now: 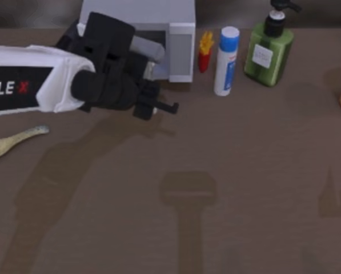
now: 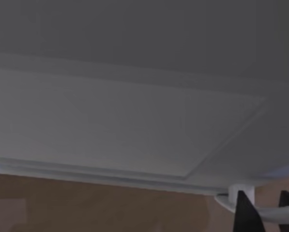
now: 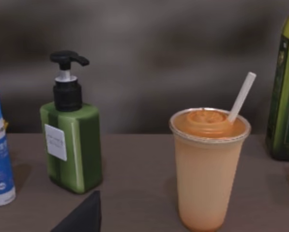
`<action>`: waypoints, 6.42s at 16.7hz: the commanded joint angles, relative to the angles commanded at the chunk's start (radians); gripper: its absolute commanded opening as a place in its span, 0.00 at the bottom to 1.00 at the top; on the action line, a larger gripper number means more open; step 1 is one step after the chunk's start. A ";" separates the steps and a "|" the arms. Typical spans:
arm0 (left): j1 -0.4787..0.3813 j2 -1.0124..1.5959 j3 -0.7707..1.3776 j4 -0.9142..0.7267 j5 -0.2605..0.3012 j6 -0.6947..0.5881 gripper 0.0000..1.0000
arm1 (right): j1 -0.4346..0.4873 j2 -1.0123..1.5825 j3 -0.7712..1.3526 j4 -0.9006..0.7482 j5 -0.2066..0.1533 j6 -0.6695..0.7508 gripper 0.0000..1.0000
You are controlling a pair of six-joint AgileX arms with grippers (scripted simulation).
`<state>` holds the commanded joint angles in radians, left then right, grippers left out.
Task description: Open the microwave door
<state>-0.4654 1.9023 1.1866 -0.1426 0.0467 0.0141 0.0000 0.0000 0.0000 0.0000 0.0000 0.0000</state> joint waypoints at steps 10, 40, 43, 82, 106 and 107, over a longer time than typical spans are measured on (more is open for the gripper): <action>0.000 0.000 0.000 0.000 0.000 0.000 0.00 | 0.000 0.000 0.000 0.000 0.000 0.000 1.00; 0.026 -0.027 -0.036 0.003 0.057 0.067 0.00 | 0.000 0.000 0.000 0.000 0.000 0.000 1.00; 0.026 -0.027 -0.036 0.003 0.057 0.067 0.00 | 0.000 0.000 0.000 0.000 0.000 0.000 1.00; 0.050 -0.051 -0.067 -0.002 0.129 0.138 0.00 | 0.000 0.000 0.000 0.000 0.000 0.000 1.00; 0.091 -0.072 -0.091 -0.013 0.185 0.222 0.00 | 0.000 0.000 0.000 0.000 0.000 0.000 1.00; 0.091 -0.072 -0.091 -0.013 0.185 0.222 0.00 | 0.000 0.000 0.000 0.000 0.000 0.000 1.00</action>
<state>-0.3743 1.8298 1.0955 -0.1558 0.2313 0.2358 0.0000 0.0000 0.0000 0.0000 0.0000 0.0000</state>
